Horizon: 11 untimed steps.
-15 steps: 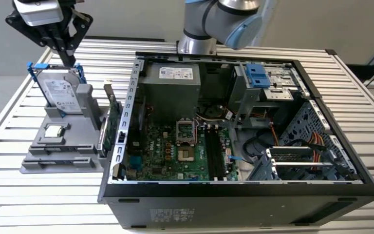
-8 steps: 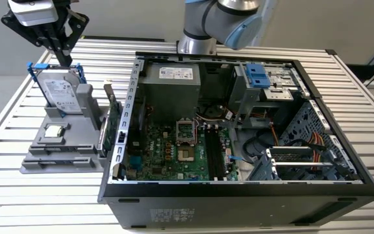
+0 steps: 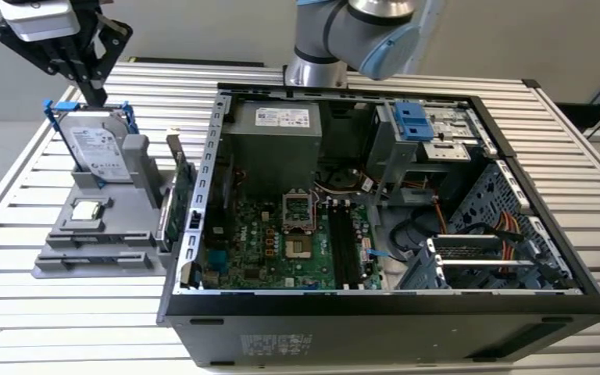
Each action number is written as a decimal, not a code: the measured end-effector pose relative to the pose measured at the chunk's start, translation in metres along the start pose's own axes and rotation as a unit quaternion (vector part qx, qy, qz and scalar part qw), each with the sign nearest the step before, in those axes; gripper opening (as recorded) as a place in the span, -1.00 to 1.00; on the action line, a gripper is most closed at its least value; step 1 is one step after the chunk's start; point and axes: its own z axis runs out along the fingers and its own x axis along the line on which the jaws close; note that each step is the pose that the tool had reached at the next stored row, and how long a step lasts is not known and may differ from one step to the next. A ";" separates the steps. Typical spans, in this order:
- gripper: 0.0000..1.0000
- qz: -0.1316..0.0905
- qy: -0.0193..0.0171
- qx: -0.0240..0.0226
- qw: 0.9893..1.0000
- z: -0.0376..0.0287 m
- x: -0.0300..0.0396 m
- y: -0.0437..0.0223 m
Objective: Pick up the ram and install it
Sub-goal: 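Reach for the ram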
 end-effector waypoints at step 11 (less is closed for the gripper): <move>-1.00 0.000 0.000 0.000 1.000 -0.0003 0.0166 -0.0011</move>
